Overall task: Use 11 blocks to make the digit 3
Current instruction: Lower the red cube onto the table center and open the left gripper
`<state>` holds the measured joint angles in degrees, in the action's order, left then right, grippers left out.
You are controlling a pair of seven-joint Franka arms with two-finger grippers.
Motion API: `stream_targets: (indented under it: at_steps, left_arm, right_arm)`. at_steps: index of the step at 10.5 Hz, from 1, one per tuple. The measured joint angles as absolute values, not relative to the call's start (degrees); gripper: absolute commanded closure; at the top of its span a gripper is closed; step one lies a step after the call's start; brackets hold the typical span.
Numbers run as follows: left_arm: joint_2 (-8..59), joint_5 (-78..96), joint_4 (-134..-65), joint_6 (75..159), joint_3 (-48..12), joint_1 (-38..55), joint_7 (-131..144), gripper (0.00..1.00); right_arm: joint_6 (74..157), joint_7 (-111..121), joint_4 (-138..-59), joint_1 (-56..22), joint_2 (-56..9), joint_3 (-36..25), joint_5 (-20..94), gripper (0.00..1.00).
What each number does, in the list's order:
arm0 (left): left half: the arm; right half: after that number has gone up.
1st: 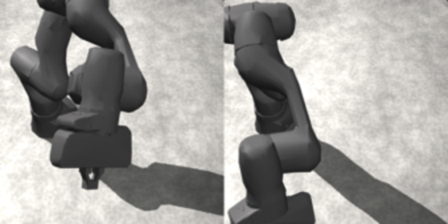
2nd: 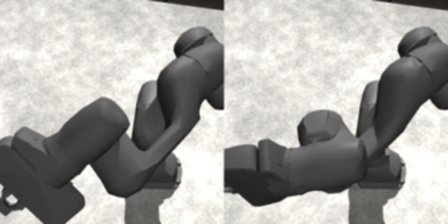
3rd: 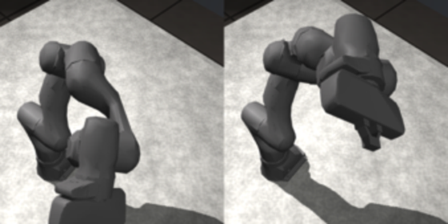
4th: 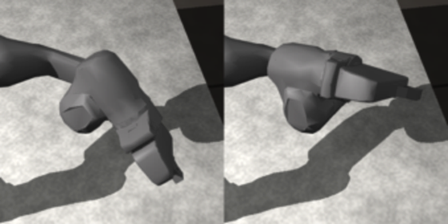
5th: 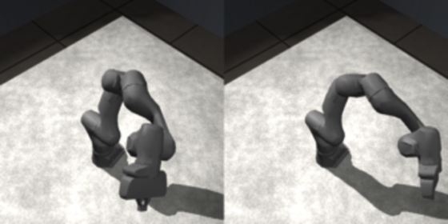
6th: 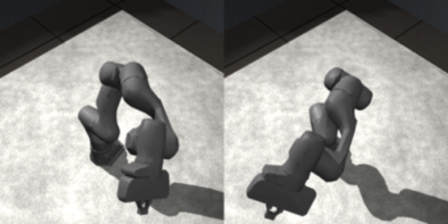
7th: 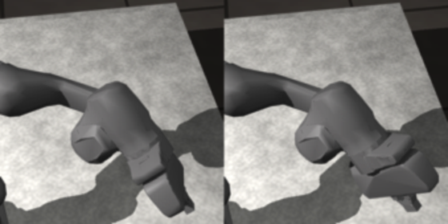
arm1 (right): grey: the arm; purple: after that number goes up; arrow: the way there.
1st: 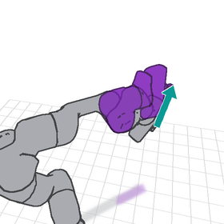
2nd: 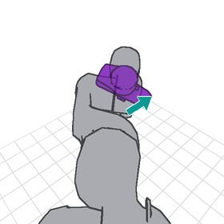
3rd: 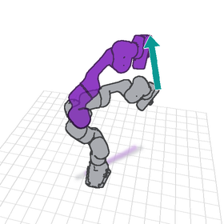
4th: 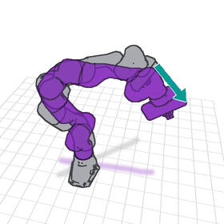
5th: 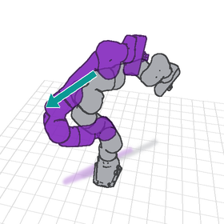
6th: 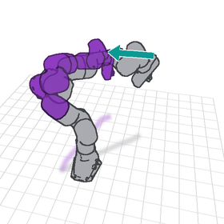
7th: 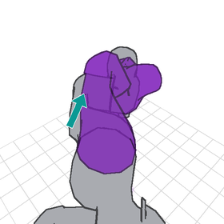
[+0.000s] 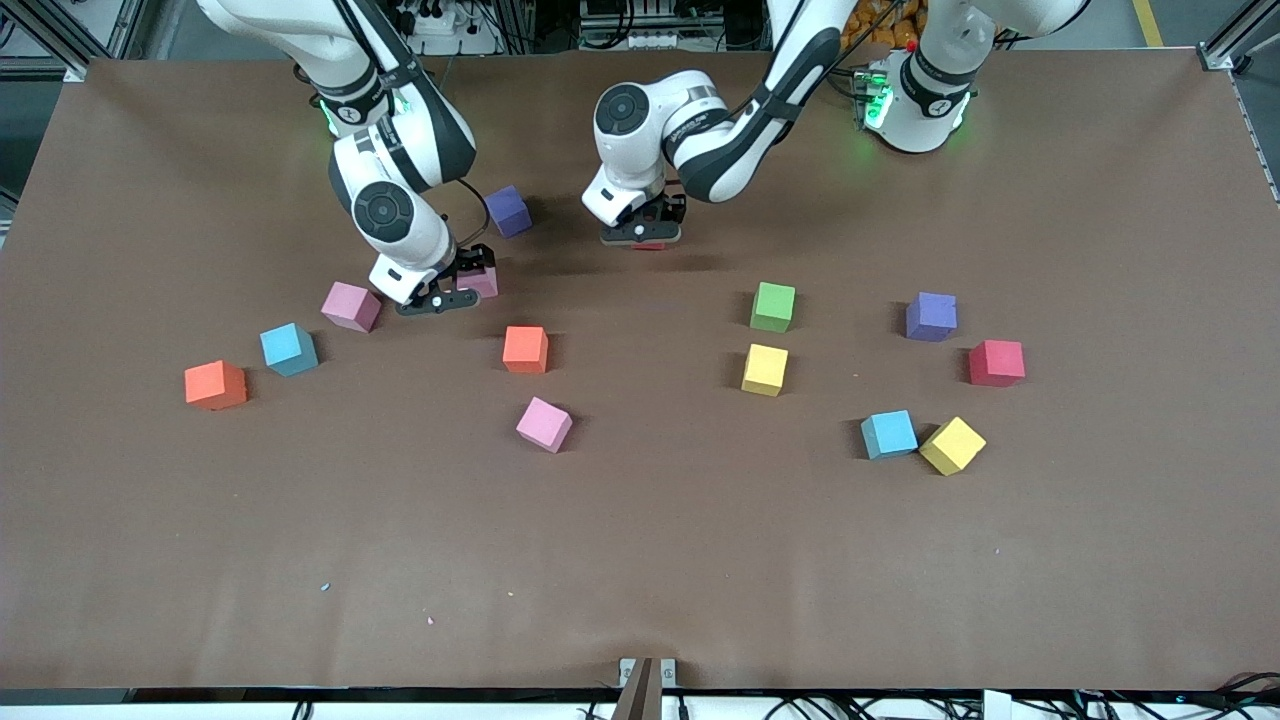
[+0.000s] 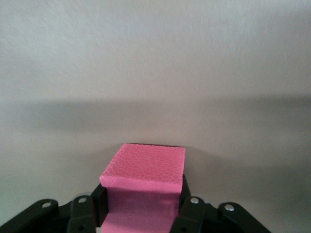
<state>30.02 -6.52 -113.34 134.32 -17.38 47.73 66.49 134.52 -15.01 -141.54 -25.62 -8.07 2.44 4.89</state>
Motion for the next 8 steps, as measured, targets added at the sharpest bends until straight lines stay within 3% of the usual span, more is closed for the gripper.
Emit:
stream_targets:
  at_steps: [1, 2, 3, 8]
  left_arm:
    - [30.23, -7.44, -112.9, 133.93, -17.36, 48.12, 66.5, 0.86]
    - [30.36, -7.61, -112.74, 133.87, -17.36, 48.2, 66.5, 0.69]
    - [30.42, -7.61, -112.63, 133.75, -17.36, 48.19, 66.5, 0.01]
    - [31.31, -7.61, -111.85, 133.09, -17.09, 48.07, 66.65, 0.0]
  right_arm:
    - [134.52, -15.01, -141.54, -25.62, -7.89, 2.46, 4.91, 0.0]
    - [134.52, -15.01, -141.55, -25.62, -7.73, 2.49, 5.17, 0.0]
    - [134.52, -15.04, -141.55, -25.62, -7.63, 2.52, 6.46, 0.0]
    - [135.38, -14.55, -141.7, -25.64, -7.64, 2.85, 9.54, 0.0]
